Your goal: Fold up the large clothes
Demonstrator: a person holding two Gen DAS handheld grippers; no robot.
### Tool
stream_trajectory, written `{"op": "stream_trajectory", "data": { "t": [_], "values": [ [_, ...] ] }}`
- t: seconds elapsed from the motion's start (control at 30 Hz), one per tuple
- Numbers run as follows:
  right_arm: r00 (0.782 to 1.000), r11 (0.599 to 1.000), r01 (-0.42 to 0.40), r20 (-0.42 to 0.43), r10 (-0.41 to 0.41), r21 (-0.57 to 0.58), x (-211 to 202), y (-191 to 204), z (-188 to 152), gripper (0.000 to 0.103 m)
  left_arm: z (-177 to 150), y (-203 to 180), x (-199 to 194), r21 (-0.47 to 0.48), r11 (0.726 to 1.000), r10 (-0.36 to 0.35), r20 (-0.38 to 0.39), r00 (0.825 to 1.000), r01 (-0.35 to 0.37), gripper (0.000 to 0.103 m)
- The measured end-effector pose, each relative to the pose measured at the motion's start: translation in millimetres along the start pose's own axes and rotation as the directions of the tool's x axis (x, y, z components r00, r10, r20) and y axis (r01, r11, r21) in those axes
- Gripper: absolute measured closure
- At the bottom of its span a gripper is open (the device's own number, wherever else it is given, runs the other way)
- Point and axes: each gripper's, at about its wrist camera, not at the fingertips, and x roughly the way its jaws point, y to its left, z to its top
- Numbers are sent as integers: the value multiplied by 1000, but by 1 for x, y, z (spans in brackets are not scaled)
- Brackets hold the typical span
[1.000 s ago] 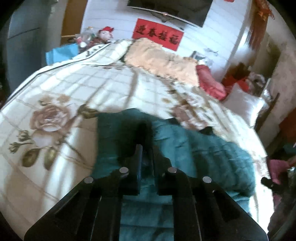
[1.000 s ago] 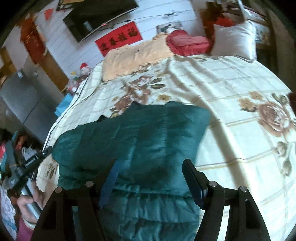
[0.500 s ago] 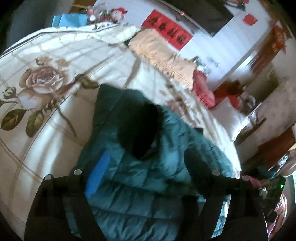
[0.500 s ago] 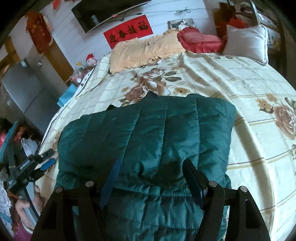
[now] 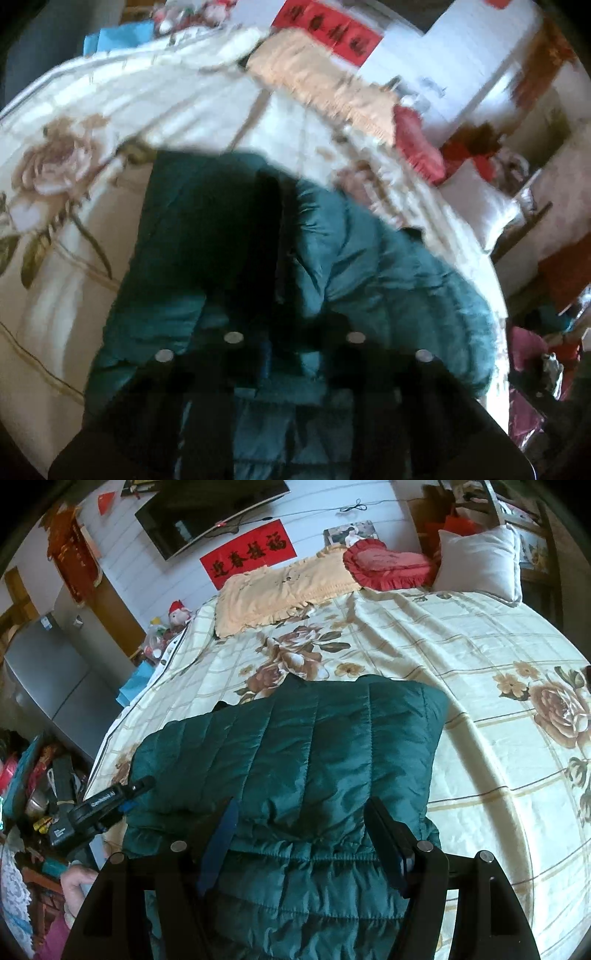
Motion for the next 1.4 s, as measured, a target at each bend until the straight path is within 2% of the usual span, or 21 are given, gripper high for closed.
{"op": "stream_trajectory", "data": {
  "t": [0.13, 0.2, 0.23, 0.3, 0.37, 0.43, 0.5, 0.53, 0.57, 0.6, 0.67, 0.77, 0.83, 0.93, 1.07, 1.13, 1.17, 1.27, 1.4],
  "values": [
    [1000, 996, 9, -2, -10, -83, 10, 19, 0, 35, 1, 9, -26, 25, 999, 36, 80, 996, -38, 86],
    [1000, 994, 16, 6, -15, -112, 21, 28, 0, 35, 0, 20, -20, 11, 997, 69, 63, 996, -70, 86],
    [1000, 993, 12, 0, -12, -113, 27, 30, 0, 35, -4, 29, -11, -10, 996, 86, 31, 996, -86, 86],
    [998, 993, 7, -65, -15, -114, 58, 32, -4, 36, -8, 39, 2, -36, 996, 87, -7, 996, -87, 86],
    [992, 992, 44, -116, -58, -120, 84, 31, -11, 36, -13, 44, 4, -53, 997, 58, -7, 998, -59, 85],
    [992, 989, 54, -105, -69, -135, 91, 29, -16, 36, -11, 45, -3, -58, 997, 47, -12, 999, -48, 80],
    [994, 992, 22, -104, -35, -125, 79, 25, -12, 36, -8, 46, -15, -60, 997, 50, -15, 999, -51, 61],
    [996, 995, -2, -89, -7, -98, 67, 18, -8, 36, -6, 48, -25, -62, 997, 50, 1, 999, -50, 57],
    [998, 997, -8, -68, 3, -81, 57, 14, -6, 36, -4, 48, -35, -60, 997, 53, 31, 998, -51, 49],
    [1000, 998, 5, -22, -7, -59, 41, 5, 0, 36, -1, 47, -49, -52, 997, 56, 84, 995, -52, 41],
    [997, 998, 60, 41, -59, -28, 20, -12, 10, 36, 3, 43, -64, -29, 998, 57, 155, 986, -53, 32],
    [986, 988, 146, 76, -149, 47, 7, -39, 29, 36, 9, 27, -69, 19, 999, 46, 191, 981, -51, 32],
    [982, 981, 169, 73, -176, 93, 11, -51, 39, 36, 10, 16, -61, 49, 997, 44, 183, 982, -54, 32],
    [984, 985, 159, 66, -163, 68, 25, -44, 46, 36, 10, 0, -31, 109, 989, 87, 150, 985, -104, 32],
    [985, 984, 171, 39, -169, -50, 65, -14, 50, 37, 8, -4, 17, 152, 965, 208, 58, 976, -215, 32],
    [972, 967, 233, 38, -231, -106, 87, -8, 50, 38, 6, 4, 39, 147, 960, 242, 6, 970, -240, 29],
    [965, 957, 264, 37, -261, -120, 97, -9, 52, 38, 5, 10, 45, 135, 963, 237, -6, 972, -234, 24],
    [949, 942, 316, 19, -316, -110, 123, -27, 51, 37, 2, 17, 49, 116, 966, 232, 15, 973, -232, 20],
    [949, 945, 316, 9, -316, -79, 124, -41, 50, 37, -4, 10, 53, 179, 947, 266, 31, 964, -267, 19]
  ]
}}
